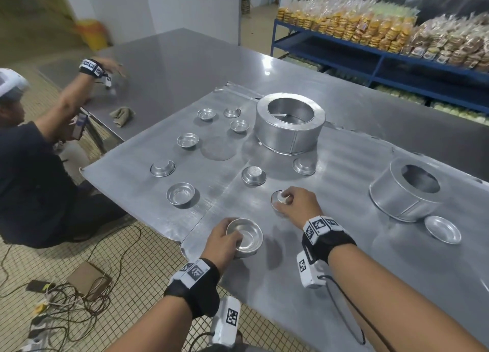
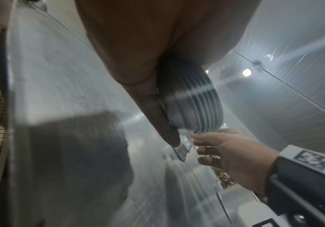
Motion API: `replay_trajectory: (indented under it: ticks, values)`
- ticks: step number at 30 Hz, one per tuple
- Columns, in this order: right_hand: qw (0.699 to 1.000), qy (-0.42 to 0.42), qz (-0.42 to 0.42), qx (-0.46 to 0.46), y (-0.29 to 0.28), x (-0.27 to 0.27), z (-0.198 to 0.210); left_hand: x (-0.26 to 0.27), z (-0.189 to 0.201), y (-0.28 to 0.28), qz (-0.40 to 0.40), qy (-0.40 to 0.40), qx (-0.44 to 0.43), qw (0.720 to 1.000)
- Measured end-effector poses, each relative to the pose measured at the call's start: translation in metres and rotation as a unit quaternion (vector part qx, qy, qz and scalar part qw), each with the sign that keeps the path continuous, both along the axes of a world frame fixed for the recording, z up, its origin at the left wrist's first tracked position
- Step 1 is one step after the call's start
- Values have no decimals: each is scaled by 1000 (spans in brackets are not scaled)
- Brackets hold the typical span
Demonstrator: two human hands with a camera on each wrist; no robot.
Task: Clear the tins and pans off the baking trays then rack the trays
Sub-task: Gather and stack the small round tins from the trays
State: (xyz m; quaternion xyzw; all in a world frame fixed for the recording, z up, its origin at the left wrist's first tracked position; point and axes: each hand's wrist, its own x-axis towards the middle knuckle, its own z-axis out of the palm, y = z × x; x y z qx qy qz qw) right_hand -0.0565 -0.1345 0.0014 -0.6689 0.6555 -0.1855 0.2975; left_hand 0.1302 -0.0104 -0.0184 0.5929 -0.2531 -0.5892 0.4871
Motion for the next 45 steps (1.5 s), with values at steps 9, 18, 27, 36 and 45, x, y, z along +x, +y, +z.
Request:
replay_trajectory:
  ticks: [9,18,27,36,45]
  values:
    - [973,212,74,45,-22,-9,-14,7,-10,-3,-10,-30,12,999]
    - [994,113,5,-13,-11,-7,-15,11,-19,-9,-44,-66,16,997]
    - [999,24,-43,-20,17,-10,13,-1,-22,-20,-59,-56,4,997]
    - [994,-80,-65,-21,65,-28,50,-29,-25,-33,-99,-5,-4,995]
    - [990,-134,-48,-19,114,-45,49,-65,-19,-36,-205,39,-16,978]
